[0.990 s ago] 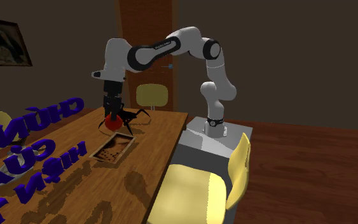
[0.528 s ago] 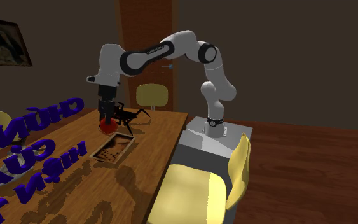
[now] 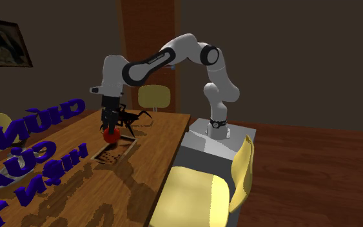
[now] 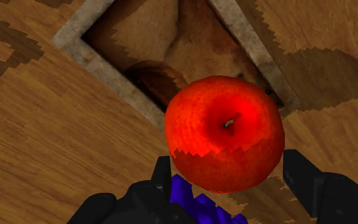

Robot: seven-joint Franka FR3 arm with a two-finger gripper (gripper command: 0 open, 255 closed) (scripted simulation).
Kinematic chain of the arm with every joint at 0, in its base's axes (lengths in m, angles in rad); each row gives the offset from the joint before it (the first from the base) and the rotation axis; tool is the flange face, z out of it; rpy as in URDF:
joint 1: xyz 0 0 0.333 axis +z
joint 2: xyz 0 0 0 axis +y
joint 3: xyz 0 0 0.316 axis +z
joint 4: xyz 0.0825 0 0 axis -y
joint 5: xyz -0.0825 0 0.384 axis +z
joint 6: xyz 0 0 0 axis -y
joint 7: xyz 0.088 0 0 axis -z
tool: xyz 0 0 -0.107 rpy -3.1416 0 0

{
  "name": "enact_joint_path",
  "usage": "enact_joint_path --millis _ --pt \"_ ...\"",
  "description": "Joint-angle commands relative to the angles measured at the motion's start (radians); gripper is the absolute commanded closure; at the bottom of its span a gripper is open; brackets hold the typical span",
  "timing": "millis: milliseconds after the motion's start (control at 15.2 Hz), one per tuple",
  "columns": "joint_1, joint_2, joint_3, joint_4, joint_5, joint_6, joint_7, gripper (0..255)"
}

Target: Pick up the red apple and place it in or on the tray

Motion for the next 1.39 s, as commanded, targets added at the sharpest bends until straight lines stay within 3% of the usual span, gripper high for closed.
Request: enact_joint_path --millis 0,594,660,990,1320 --pt "-0.003 0.013 0.004 -0.006 0.008 0.019 -0.009 255" --pt "-0.004 0.022 0.007 -0.016 0.015 0.036 -0.016 255" --pt "-0.004 0.022 0.007 -0.016 0.015 0.036 -0.016 0" --pt "-0.004 0.022 0.007 -0.016 0.015 0.036 -0.016 0" --pt "0.0 -0.061 -0.014 -0.019 -0.02 -0.041 0.003 0"
